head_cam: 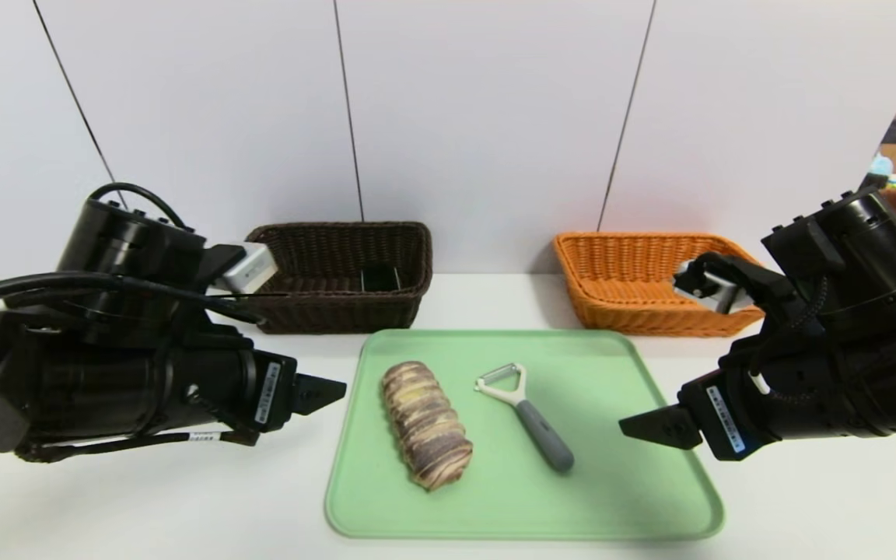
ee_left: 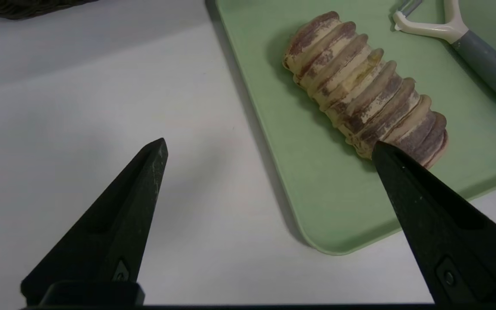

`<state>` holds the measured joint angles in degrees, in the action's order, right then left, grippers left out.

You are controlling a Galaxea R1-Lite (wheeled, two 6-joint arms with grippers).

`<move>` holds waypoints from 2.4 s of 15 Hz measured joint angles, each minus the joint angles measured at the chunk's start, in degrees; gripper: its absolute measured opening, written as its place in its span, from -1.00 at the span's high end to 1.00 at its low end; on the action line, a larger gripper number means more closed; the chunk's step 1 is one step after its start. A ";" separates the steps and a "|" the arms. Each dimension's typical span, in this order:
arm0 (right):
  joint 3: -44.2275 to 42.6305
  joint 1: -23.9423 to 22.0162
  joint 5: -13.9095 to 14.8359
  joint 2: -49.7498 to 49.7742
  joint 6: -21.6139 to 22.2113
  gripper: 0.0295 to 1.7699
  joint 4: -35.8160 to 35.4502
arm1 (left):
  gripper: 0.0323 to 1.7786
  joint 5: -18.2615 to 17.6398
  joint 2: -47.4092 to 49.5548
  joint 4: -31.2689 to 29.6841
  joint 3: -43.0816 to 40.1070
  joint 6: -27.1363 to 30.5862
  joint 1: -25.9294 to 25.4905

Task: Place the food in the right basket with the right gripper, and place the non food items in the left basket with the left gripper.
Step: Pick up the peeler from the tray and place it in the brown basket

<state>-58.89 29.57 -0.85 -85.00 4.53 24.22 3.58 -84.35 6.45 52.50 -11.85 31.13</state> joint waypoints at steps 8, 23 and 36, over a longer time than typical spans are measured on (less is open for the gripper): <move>-0.04 0.07 0.09 -0.05 0.09 -0.91 -0.09 | -0.90 4.16 -6.67 1.60 3.91 -3.50 6.24; 0.21 -0.56 0.61 -0.38 2.68 -0.92 -0.16 | -0.90 11.22 -18.76 15.21 26.21 -13.90 15.36; 3.99 -3.43 2.17 3.17 2.82 -0.92 -0.02 | -0.90 14.52 -33.34 27.43 46.47 -23.26 22.58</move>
<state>-54.91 26.15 1.32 -81.84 7.35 24.20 18.10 -117.69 33.88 98.98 -35.11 53.71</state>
